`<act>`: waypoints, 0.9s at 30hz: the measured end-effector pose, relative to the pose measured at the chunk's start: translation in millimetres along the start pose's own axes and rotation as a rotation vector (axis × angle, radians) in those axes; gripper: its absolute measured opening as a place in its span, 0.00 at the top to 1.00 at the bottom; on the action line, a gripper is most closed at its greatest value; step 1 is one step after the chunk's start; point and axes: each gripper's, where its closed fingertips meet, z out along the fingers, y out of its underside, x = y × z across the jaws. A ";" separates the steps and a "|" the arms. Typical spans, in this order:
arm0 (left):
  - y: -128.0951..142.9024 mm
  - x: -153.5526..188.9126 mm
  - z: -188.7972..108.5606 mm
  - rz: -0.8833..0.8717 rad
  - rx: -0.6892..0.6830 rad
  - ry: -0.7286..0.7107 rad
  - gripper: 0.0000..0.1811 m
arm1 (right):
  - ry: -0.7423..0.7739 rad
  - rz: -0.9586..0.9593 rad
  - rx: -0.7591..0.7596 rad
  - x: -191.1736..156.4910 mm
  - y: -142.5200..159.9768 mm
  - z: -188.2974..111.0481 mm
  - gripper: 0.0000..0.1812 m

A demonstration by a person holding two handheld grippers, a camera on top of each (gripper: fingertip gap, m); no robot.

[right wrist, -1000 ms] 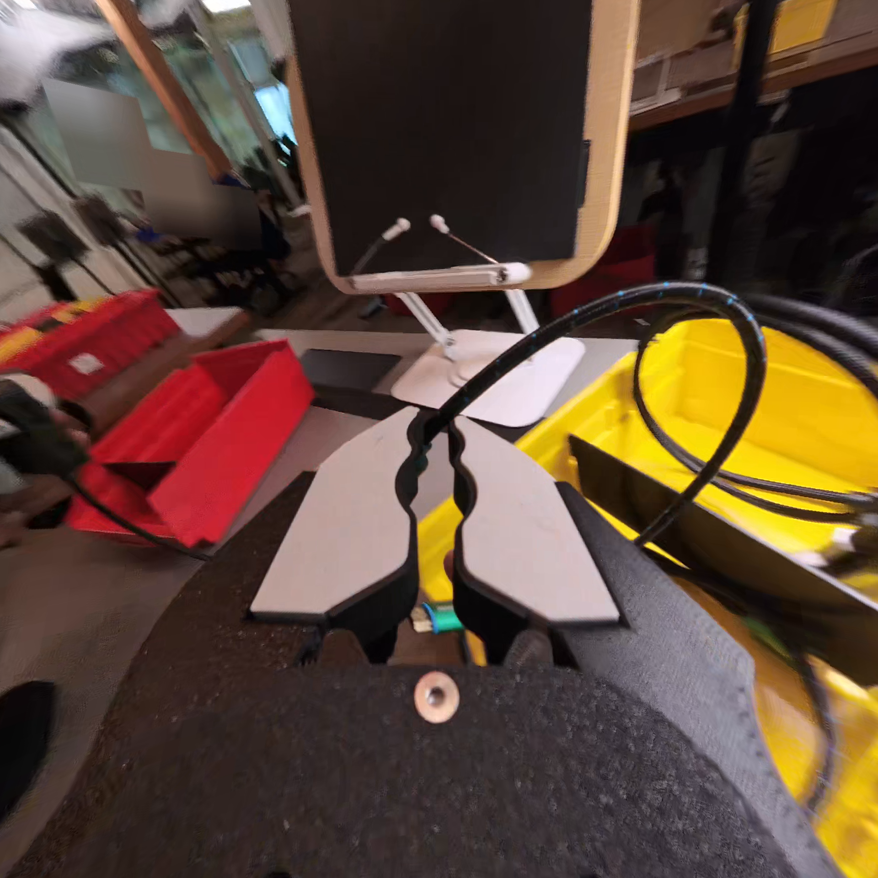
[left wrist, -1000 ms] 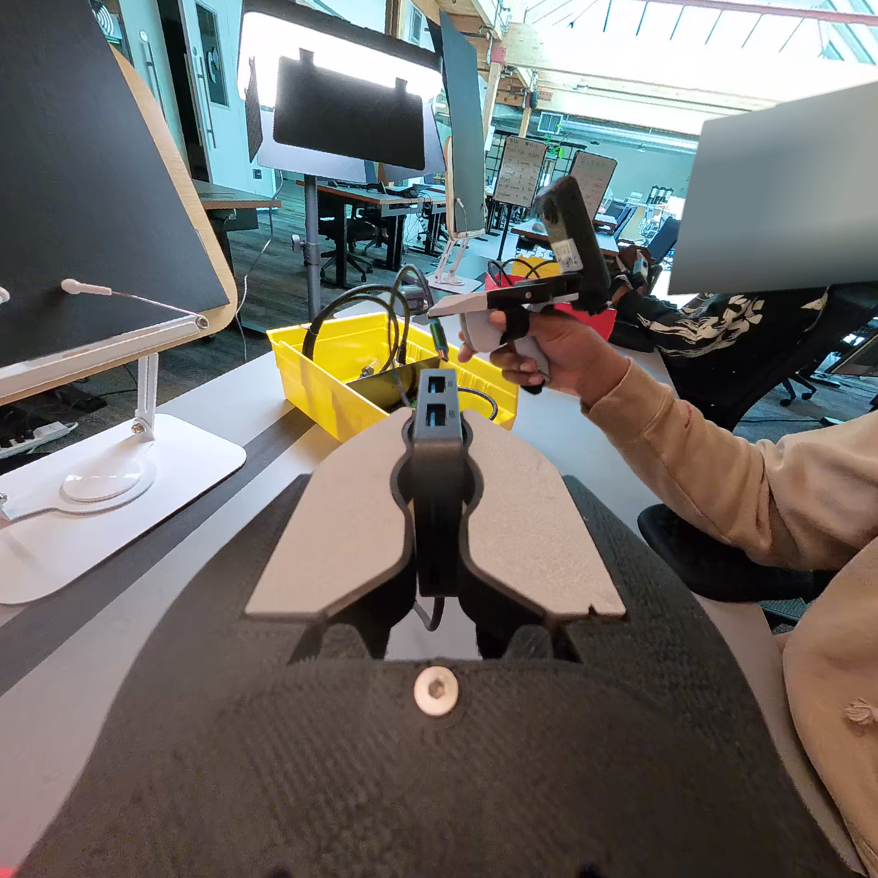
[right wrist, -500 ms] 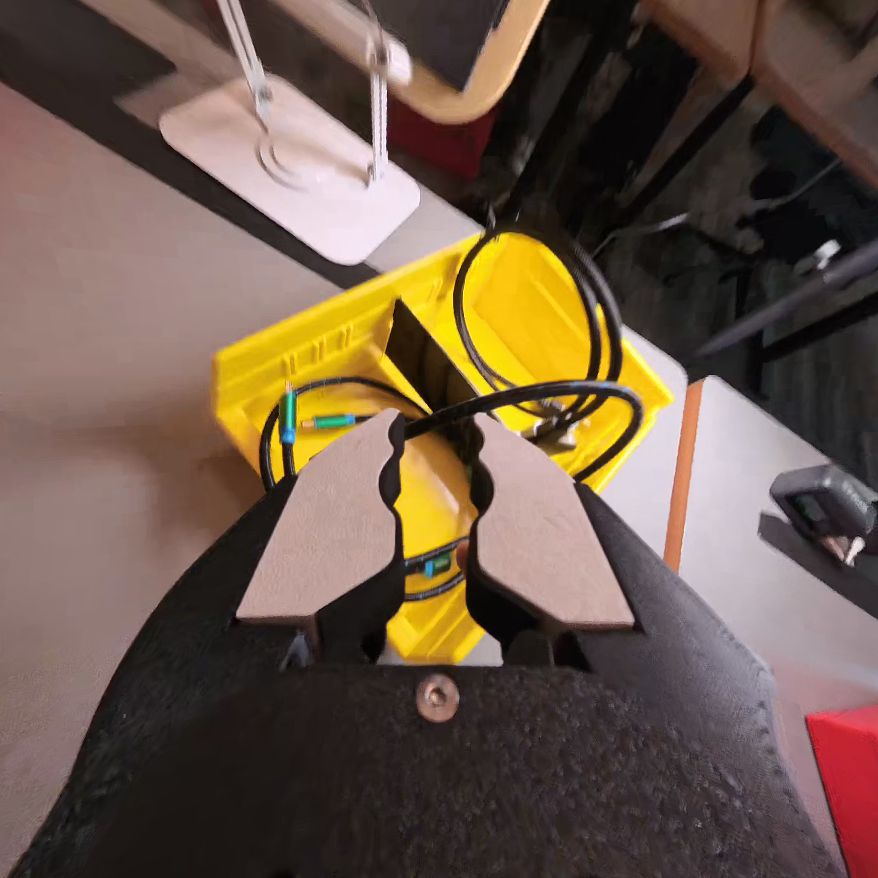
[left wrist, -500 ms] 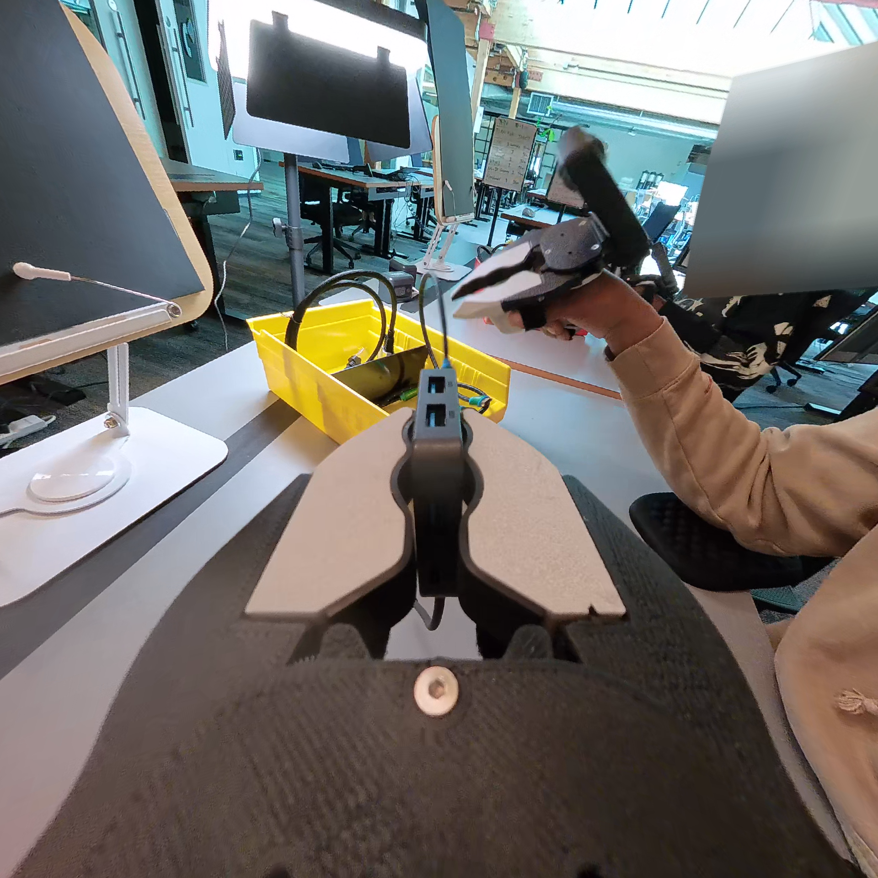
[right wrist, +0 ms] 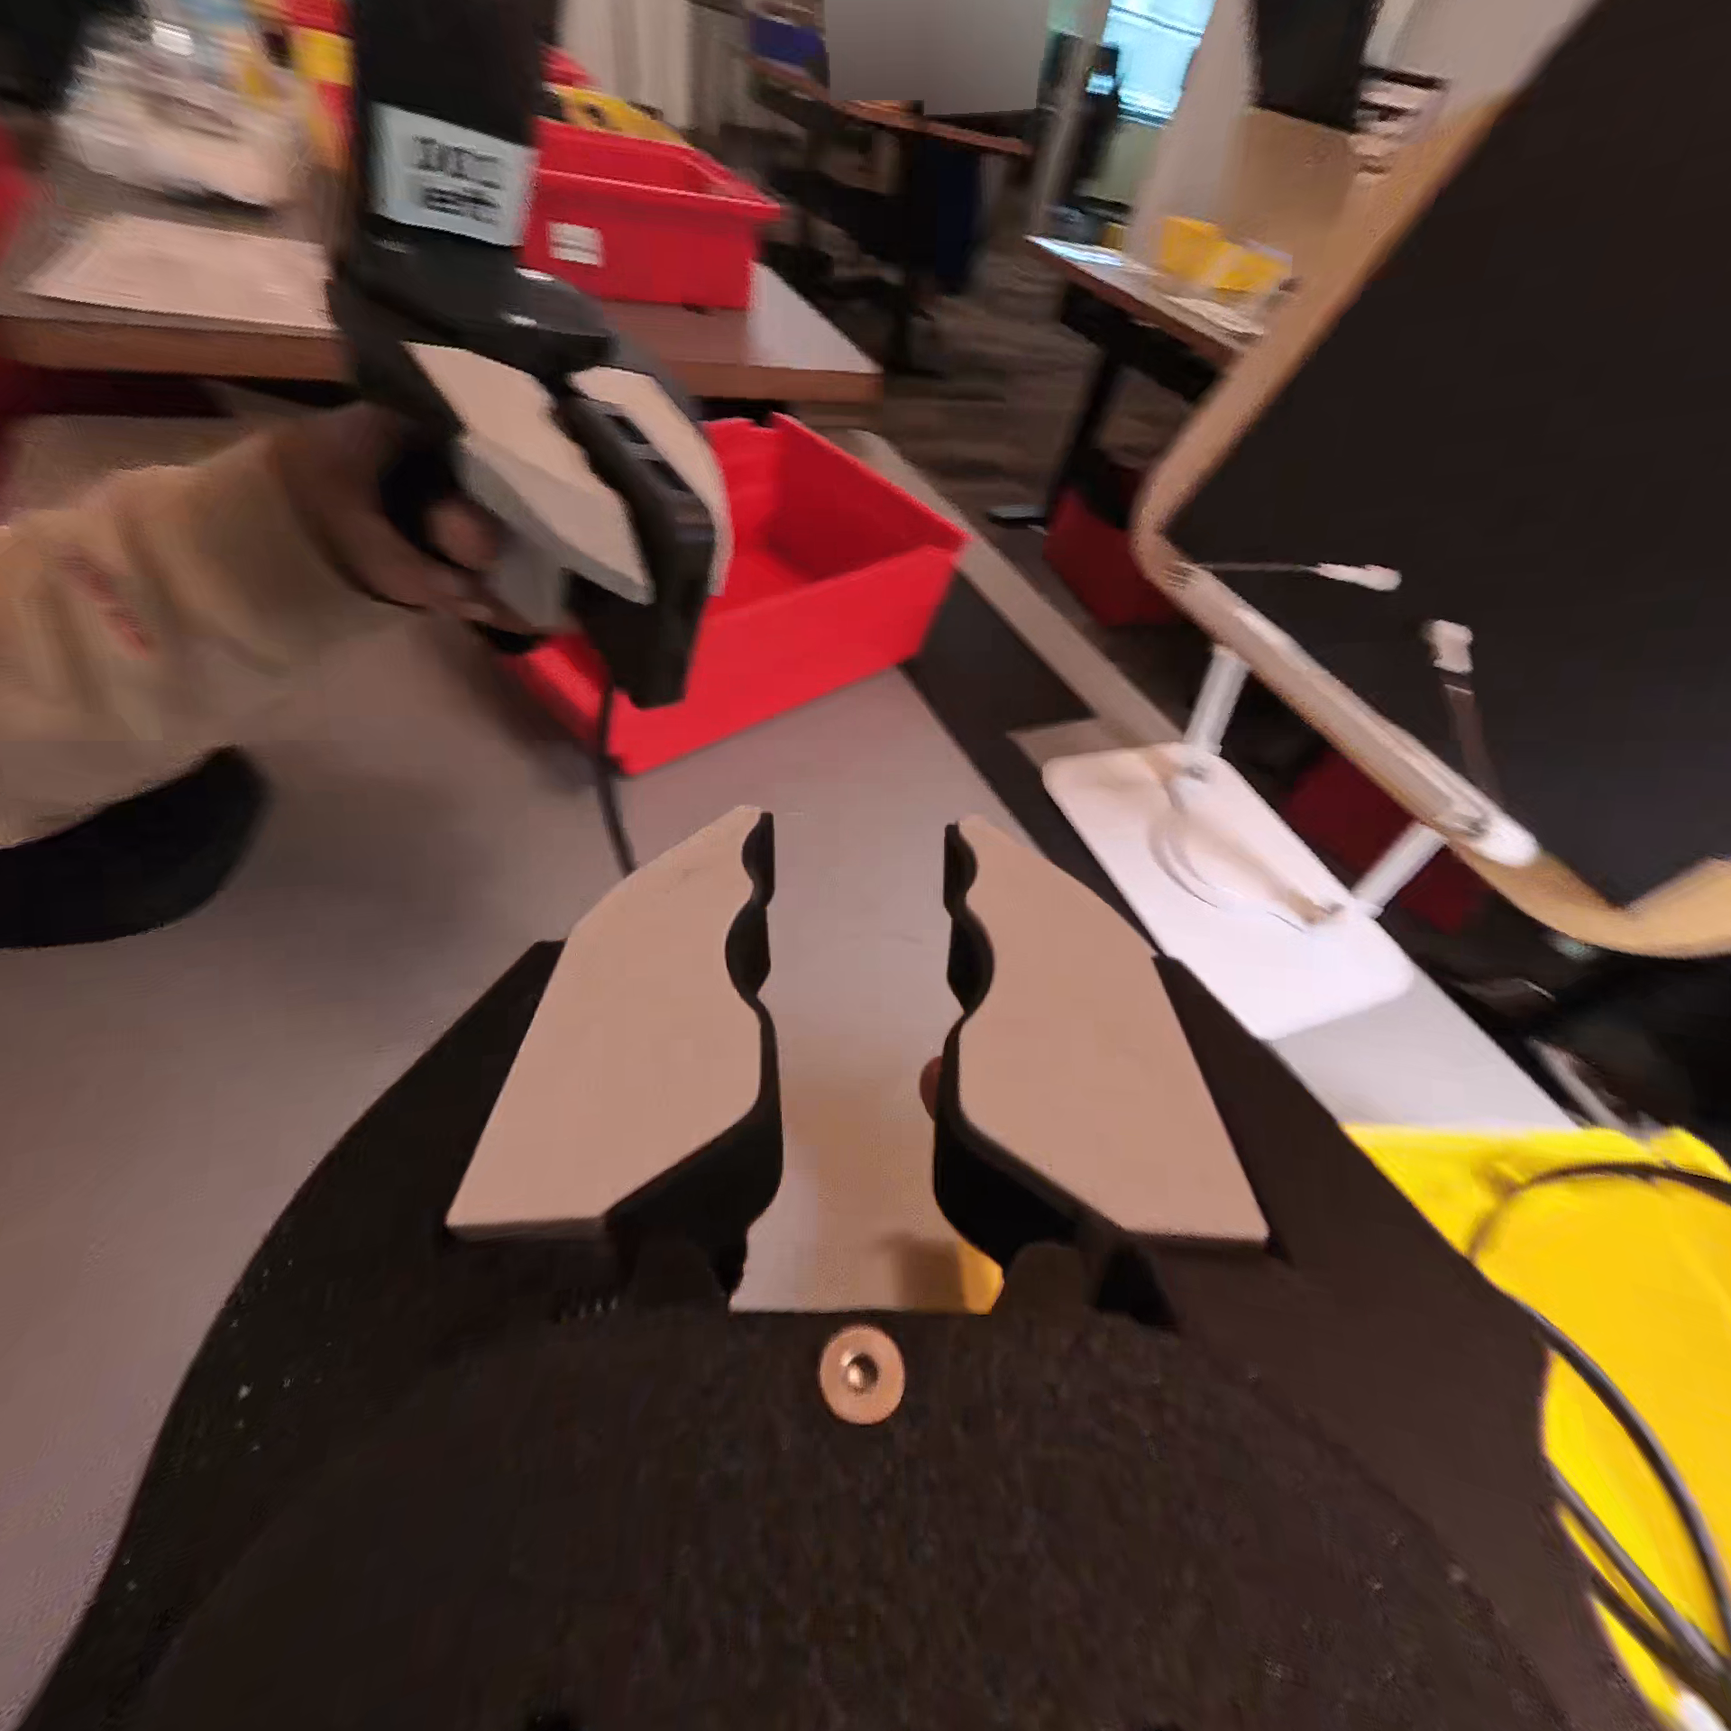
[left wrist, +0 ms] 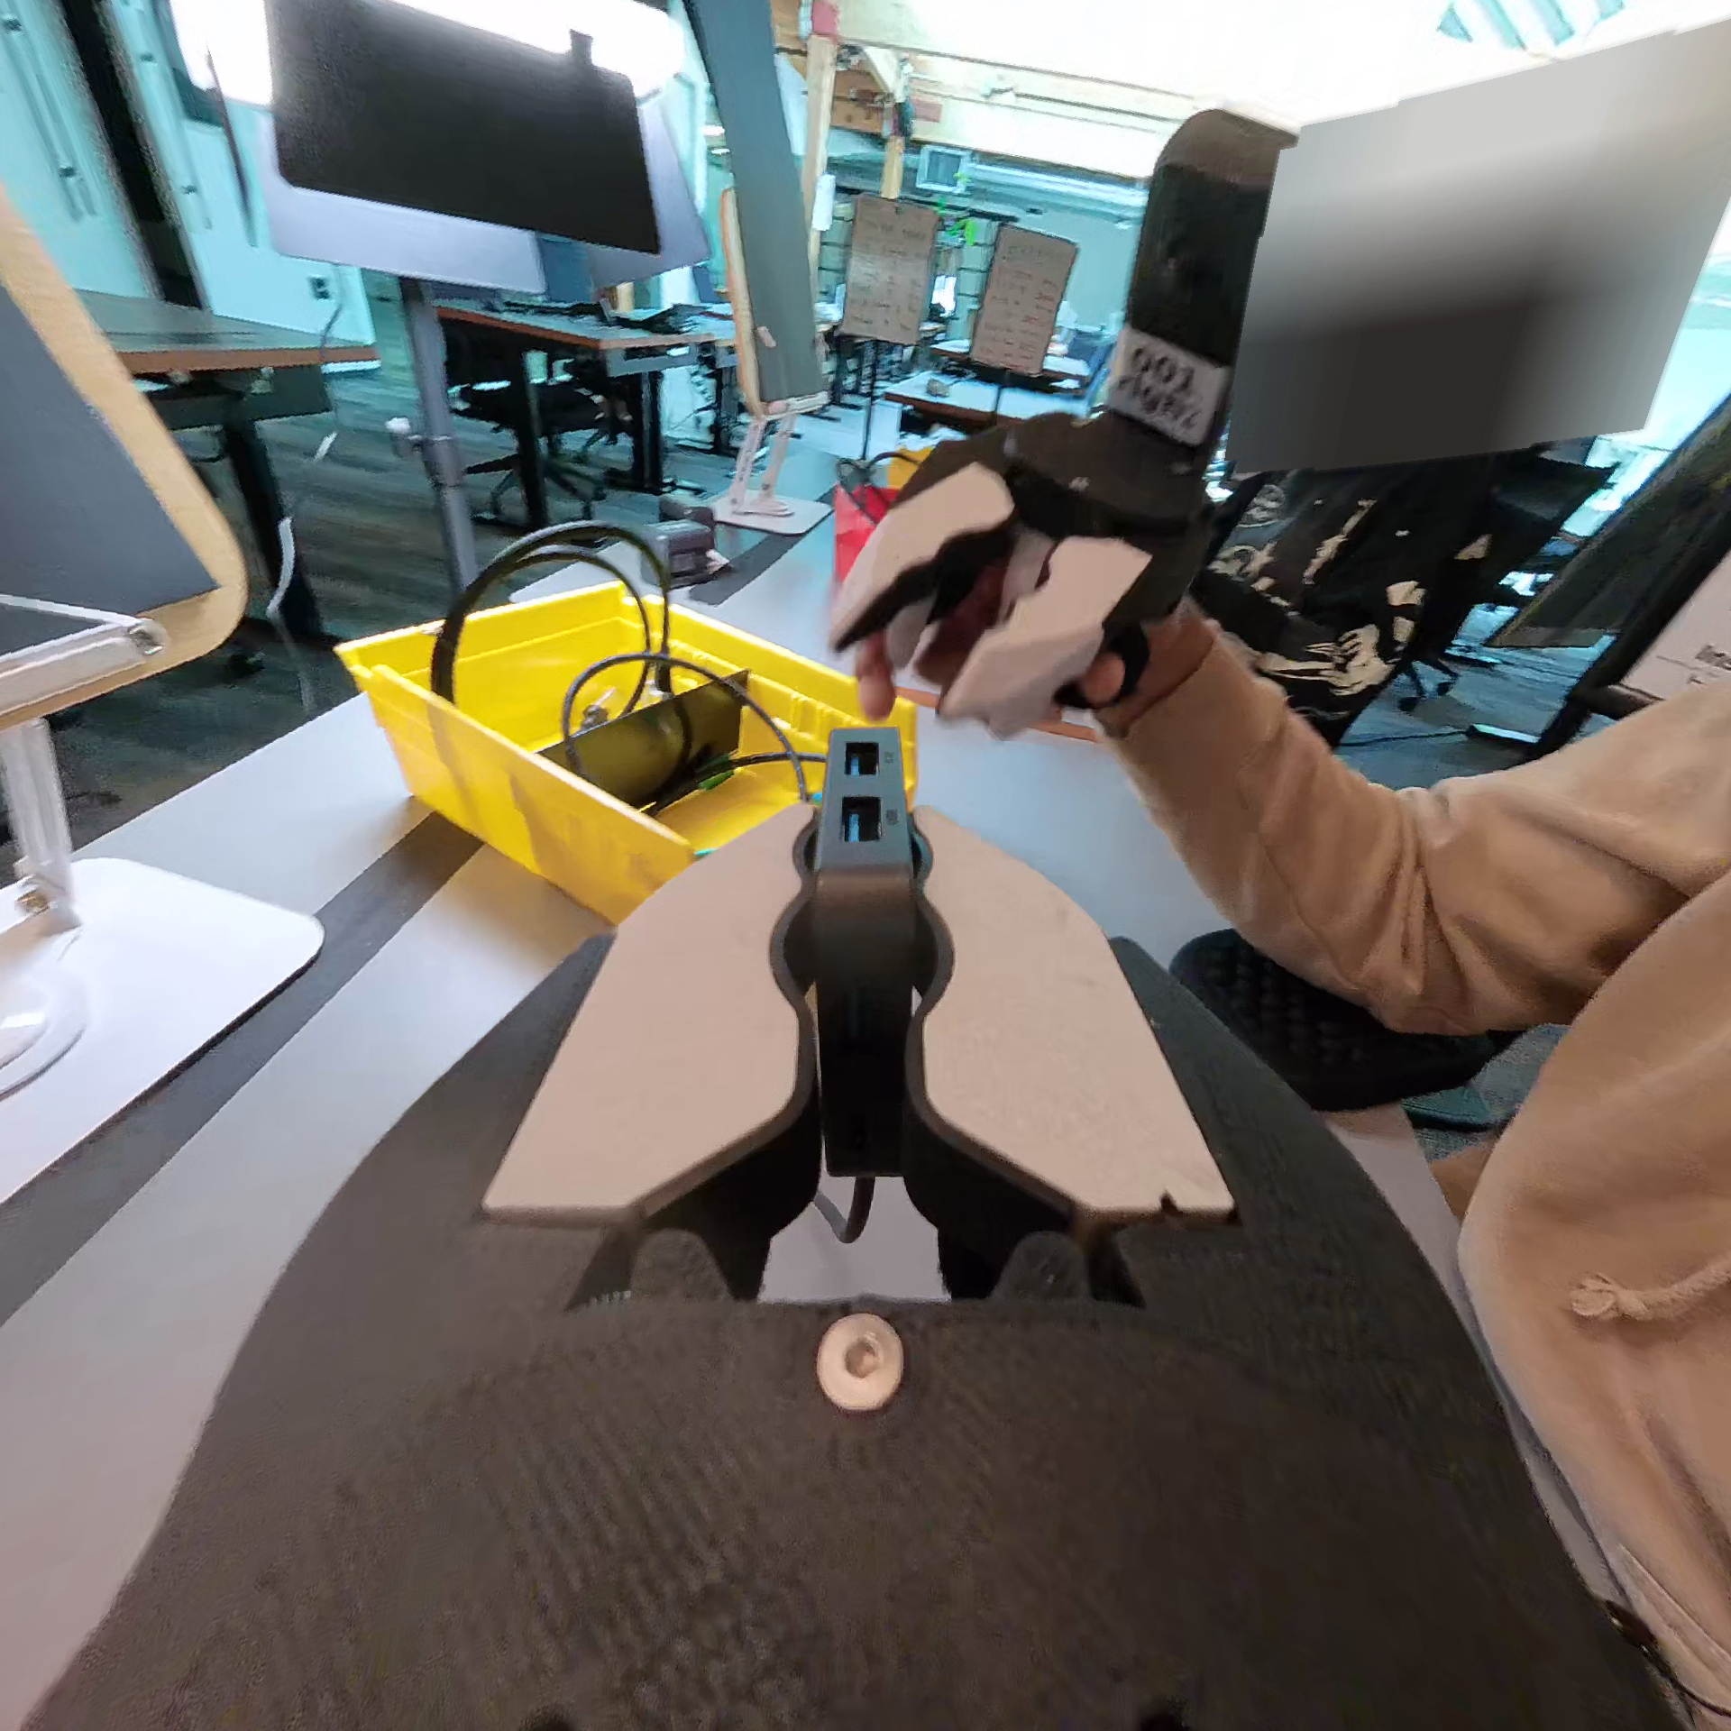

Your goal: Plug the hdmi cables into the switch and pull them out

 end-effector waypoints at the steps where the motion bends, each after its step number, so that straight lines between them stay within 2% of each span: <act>1: -1.5 6.4 2.3 0.007 0.008 0.031 0.92 | -0.078 -0.007 0.005 -16.5 -0.4 9.8 0.80; 4: -2.6 23.7 10.1 0.034 0.007 0.098 0.92 | -0.250 -0.029 0.036 -54.9 0.9 33.7 0.78; 6: -0.9 32.0 15.7 0.042 -0.006 0.126 0.92 | -0.341 0.005 0.113 -73.6 -8.2 40.5 0.81; 8: -2.6 39.2 16.9 0.053 0.004 0.156 0.92 | -0.350 0.017 0.146 -75.1 -12.0 42.5 0.91; 11: -13.2 39.8 10.1 0.026 0.046 0.154 0.86 | -0.351 0.009 0.172 -69.1 -19.6 28.6 0.93; 12: -16.9 36.4 5.1 0.019 0.057 0.134 0.82 | -0.307 -0.004 0.179 -60.2 -22.9 21.8 0.93; 15: -19.6 15.7 -12.2 0.039 0.052 0.009 0.81 | -0.172 -0.046 0.183 -26.6 -38.4 -5.5 0.93; 18: -18.0 -3.8 -25.7 0.033 0.038 -0.086 0.81 | 0.024 -0.155 0.077 19.8 -57.9 -30.0 0.92; 21: -20.7 -9.1 -32.0 0.002 0.060 -0.094 0.82 | 0.197 -0.294 -0.087 71.7 -70.9 -47.9 0.92; 24: -23.9 -7.7 -34.3 0.011 0.063 -0.102 0.83 | 0.312 -0.410 -0.271 128.3 -56.0 -53.6 0.92; 27: -27.4 -5.0 -37.2 0.042 0.060 -0.123 0.84 | 0.306 -0.385 -0.434 170.8 -6.5 -46.1 0.92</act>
